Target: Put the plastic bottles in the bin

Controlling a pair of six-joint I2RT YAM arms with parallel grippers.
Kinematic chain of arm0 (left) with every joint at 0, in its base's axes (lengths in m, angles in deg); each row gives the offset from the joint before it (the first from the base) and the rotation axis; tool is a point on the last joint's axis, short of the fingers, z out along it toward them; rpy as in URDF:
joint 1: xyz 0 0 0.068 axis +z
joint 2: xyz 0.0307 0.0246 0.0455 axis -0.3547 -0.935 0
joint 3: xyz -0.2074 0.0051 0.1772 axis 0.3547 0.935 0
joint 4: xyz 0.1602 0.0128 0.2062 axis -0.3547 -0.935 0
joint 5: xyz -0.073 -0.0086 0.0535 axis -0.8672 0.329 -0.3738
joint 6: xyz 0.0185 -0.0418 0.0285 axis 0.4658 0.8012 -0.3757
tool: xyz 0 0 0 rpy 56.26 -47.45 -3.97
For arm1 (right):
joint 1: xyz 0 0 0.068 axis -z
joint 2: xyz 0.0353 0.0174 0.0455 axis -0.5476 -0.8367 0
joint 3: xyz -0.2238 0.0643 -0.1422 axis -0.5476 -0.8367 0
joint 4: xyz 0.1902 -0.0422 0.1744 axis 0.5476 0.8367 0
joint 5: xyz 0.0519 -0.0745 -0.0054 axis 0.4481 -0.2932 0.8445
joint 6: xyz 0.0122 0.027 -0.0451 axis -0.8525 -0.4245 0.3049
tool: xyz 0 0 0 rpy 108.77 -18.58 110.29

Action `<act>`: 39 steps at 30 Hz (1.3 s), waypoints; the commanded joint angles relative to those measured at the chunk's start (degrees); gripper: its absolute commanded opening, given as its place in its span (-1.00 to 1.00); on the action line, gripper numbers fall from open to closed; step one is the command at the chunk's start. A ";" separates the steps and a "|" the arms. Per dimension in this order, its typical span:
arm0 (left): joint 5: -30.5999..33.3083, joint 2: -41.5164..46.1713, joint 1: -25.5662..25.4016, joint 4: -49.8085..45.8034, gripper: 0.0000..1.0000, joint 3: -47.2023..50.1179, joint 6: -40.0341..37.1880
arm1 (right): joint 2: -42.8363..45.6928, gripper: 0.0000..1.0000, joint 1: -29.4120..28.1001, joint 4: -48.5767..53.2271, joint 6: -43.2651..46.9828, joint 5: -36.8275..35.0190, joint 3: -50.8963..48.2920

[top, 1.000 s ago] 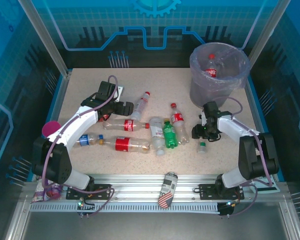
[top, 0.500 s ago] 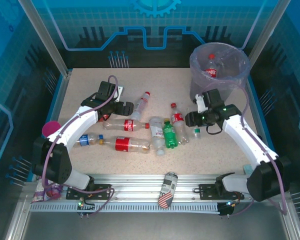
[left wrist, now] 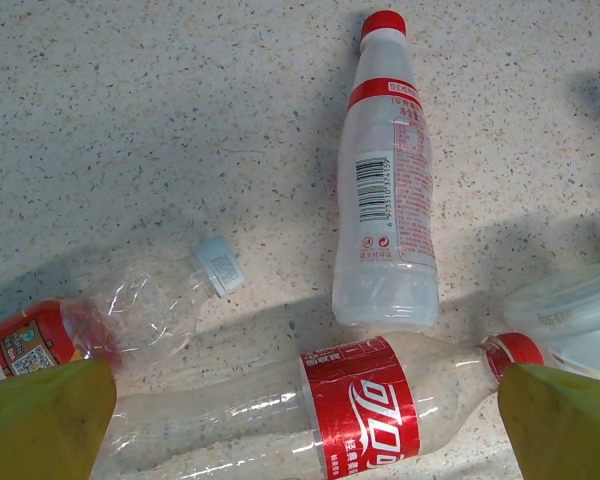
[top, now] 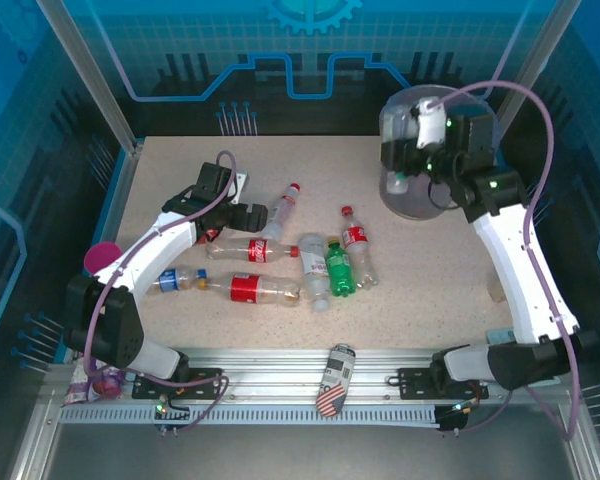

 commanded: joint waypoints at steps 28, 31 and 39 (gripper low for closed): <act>0.07 2.51 -1.78 -0.60 0.98 -0.91 -1.08 | -40.39 -0.22 14.77 13.86 5.83 -18.40 36.23; 0.07 2.51 -1.79 -0.63 0.98 -0.94 -0.99 | -41.89 -0.18 14.91 15.35 6.30 -18.23 36.30; 0.15 2.68 -1.79 -0.62 0.98 -0.93 -1.08 | -43.86 0.16 14.39 16.50 8.20 -21.01 36.21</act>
